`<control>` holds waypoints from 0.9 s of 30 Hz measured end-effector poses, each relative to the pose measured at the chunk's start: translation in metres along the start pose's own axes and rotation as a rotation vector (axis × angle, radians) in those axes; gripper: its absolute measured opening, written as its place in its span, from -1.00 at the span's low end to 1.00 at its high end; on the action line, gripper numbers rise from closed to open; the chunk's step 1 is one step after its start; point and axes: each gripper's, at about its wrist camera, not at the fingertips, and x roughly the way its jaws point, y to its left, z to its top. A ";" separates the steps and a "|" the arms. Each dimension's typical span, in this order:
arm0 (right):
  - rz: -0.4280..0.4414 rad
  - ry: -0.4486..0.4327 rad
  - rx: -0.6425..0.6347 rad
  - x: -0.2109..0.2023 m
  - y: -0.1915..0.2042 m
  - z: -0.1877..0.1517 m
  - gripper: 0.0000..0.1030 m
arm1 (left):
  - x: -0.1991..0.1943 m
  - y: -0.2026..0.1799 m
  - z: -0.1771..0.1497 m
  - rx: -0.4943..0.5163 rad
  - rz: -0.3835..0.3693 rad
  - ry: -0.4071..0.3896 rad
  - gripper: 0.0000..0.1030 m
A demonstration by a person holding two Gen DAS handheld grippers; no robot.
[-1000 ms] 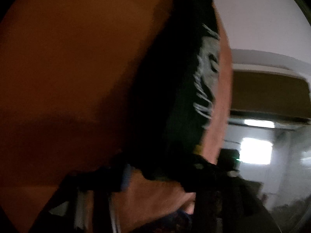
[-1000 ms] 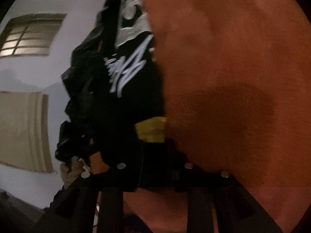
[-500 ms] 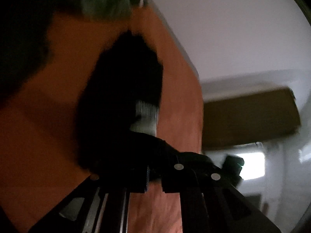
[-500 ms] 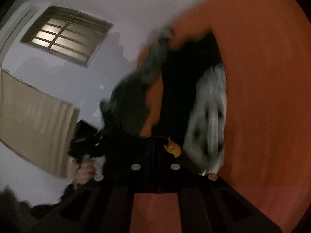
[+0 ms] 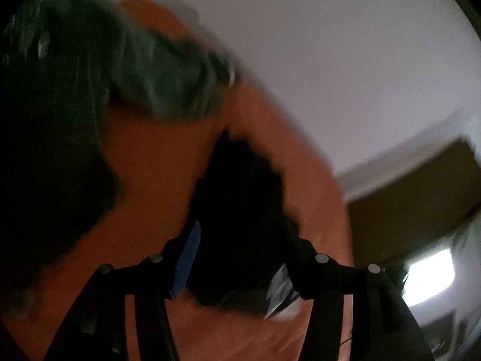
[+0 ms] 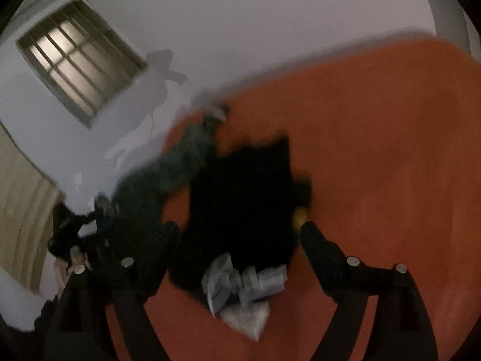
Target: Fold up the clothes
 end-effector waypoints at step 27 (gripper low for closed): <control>0.051 0.349 0.195 -0.040 -0.016 -0.225 -0.74 | 0.013 -0.018 -0.240 -0.069 0.009 0.309 -0.70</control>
